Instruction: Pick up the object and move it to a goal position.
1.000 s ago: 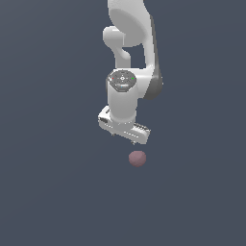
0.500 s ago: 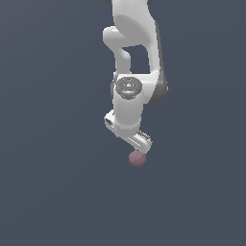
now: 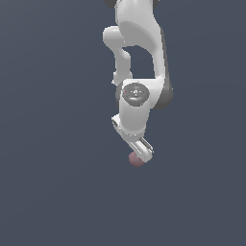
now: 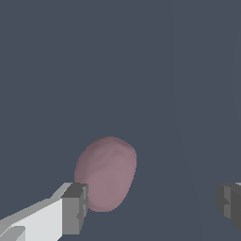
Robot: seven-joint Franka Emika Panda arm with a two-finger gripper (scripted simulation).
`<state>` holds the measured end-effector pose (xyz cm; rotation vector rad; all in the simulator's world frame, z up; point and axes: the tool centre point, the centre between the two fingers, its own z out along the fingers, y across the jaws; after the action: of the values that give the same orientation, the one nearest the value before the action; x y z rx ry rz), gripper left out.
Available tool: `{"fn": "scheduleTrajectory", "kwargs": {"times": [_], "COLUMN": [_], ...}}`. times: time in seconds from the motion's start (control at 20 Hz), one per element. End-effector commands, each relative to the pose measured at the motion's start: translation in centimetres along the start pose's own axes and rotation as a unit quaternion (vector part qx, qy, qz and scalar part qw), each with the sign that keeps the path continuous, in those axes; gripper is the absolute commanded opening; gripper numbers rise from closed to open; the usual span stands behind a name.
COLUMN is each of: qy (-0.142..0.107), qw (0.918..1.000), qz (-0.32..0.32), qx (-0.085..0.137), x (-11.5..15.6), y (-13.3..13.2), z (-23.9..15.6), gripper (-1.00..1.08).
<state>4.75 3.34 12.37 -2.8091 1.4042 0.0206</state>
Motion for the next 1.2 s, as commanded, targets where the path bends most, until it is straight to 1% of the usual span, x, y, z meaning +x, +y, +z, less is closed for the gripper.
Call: {"fn": "scheduleTrajectory", "kwargs": {"times": [0.0,0.25,0.6,0.9,1.15], "qy": [0.001,0.002,0.004,0.005,0.005], "qw": [0.9995,0.9958,0.9862,0.9787,0.9751], "qz": [0.031,0.092,0.166,0.205,0.222], "qx": [0.0,0.001,0.002,0.003,0.004], "x": [-0.1,-0.5,-0.9,-1.2,-1.3], "y": [-0.6,-1.7,-3.0,-3.8,-4.1], "z": [0.3,0.8,1.4,1.7,1.9], "gripper": [1.0,1.0,1.0,1.0,1.0]}}
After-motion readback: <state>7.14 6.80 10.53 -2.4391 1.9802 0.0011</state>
